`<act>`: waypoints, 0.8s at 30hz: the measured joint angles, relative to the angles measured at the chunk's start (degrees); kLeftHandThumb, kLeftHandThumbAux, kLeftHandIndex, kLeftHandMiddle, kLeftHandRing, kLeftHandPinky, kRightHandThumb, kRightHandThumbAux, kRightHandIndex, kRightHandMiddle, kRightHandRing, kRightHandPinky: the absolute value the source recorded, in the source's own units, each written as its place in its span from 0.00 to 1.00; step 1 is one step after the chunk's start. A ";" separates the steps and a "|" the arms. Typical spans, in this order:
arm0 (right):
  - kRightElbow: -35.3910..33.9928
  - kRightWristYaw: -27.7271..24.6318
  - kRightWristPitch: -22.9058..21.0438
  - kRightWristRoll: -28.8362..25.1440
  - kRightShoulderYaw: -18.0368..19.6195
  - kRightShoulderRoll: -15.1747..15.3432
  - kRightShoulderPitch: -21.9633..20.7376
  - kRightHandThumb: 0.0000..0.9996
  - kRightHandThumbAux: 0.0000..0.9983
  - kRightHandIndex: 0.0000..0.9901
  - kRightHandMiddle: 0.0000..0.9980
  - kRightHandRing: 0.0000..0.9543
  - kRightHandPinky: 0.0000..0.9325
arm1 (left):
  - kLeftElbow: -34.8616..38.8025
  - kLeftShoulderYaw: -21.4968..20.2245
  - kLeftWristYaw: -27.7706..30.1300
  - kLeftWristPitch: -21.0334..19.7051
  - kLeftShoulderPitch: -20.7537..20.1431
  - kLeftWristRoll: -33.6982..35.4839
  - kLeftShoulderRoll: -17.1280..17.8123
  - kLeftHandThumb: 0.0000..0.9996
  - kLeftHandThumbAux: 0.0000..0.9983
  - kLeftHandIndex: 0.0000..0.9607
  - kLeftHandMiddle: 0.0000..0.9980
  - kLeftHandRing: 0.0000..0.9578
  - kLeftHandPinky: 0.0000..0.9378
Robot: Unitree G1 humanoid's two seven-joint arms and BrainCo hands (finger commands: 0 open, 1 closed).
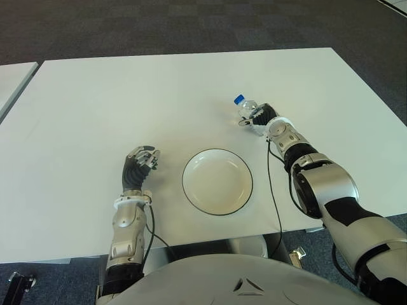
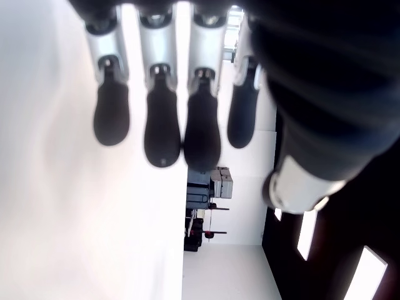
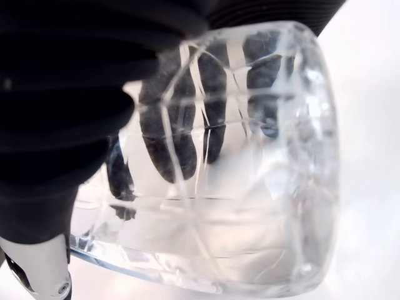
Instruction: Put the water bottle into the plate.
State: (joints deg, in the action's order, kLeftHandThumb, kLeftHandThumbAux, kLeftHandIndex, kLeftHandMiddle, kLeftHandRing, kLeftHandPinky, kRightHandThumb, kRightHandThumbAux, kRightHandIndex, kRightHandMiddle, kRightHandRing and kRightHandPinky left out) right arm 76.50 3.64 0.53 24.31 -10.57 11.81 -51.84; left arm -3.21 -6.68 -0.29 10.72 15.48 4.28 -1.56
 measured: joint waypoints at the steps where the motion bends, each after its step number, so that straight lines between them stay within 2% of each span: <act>1: -0.06 -0.07 0.28 0.00 -0.02 -0.09 0.00 0.70 0.73 0.44 0.82 0.85 0.84 | -0.03 0.00 0.00 0.00 0.00 0.00 -0.01 0.71 0.71 0.45 0.68 0.69 0.68; 8: -1.92 -0.99 4.78 0.06 -1.19 -0.96 0.57 0.71 0.73 0.44 0.80 0.83 0.85 | -0.06 0.00 0.00 -0.07 -0.01 -0.01 -0.02 0.71 0.71 0.45 0.68 0.69 0.68; 18: -8.19 -4.29 18.09 -0.01 -3.07 -1.58 2.66 0.71 0.73 0.44 0.84 0.87 0.91 | -0.05 0.04 0.00 -0.13 -0.20 0.00 -0.04 0.71 0.71 0.45 0.69 0.69 0.69; 24: -17.16 -6.63 26.18 -0.08 -4.46 0.03 6.93 0.70 0.73 0.44 0.88 0.91 0.94 | -0.05 0.04 0.00 -0.12 -0.23 -0.11 0.01 0.71 0.71 0.45 0.69 0.69 0.69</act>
State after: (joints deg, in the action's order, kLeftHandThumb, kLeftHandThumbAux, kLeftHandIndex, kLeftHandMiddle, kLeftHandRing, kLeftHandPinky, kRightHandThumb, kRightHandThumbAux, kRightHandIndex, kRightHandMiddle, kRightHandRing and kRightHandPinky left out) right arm 59.34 -2.99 26.71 24.23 -15.03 11.84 -44.92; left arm -3.26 -6.65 -0.29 10.60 15.24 4.17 -1.55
